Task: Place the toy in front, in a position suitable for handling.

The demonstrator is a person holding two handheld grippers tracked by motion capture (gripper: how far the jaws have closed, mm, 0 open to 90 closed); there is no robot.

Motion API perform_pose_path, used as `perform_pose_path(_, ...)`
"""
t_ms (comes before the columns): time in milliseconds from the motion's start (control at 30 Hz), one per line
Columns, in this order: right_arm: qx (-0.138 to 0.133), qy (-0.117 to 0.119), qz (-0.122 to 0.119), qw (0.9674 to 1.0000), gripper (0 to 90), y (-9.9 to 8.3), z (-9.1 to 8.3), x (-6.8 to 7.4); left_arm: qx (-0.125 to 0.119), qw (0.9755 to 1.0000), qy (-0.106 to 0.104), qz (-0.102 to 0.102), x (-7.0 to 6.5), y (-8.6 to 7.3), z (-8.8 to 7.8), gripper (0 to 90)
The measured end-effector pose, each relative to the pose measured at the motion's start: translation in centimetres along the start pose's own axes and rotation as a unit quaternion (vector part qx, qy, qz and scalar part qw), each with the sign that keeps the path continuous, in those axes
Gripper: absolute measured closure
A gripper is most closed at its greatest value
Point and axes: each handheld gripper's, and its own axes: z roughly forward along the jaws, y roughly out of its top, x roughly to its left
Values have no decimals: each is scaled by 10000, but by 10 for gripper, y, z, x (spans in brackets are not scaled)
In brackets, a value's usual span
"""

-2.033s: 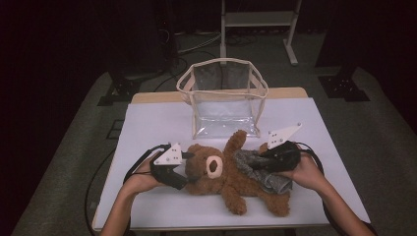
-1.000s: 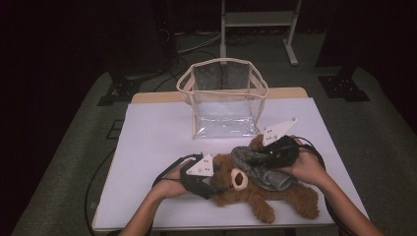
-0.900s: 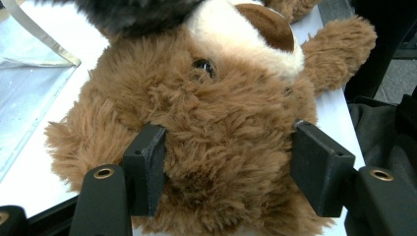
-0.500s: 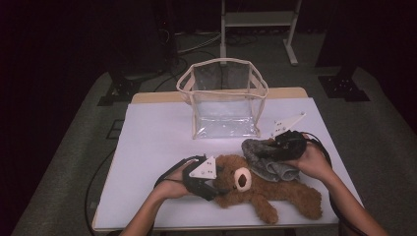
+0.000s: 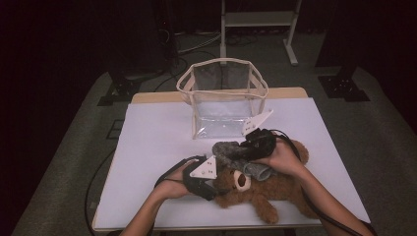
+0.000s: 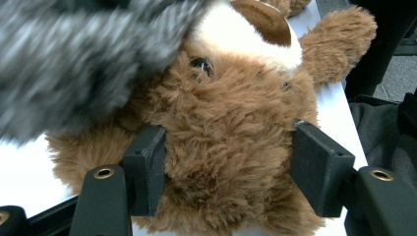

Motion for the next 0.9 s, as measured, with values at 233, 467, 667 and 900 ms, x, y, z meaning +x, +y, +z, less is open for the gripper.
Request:
perform_pose_path(233,86,-144,126,9998,748,-6,-3,-10,-13,9999,69,71,0,-1,-1,359)
perform_pose_path(467,30,-138,210,9997,748,-8,-3,-11,38,9999,48,157,-3,2,1,360)
perform_pose_path(667,141,-68,72,9999,748,4,14,-13,-2,9998,-42,177,-4,0,-2,357)
perform_pose_path(900,10,-161,143,9998,748,-11,-10,-4,-12,9999,60,127,-1,0,-1,363)
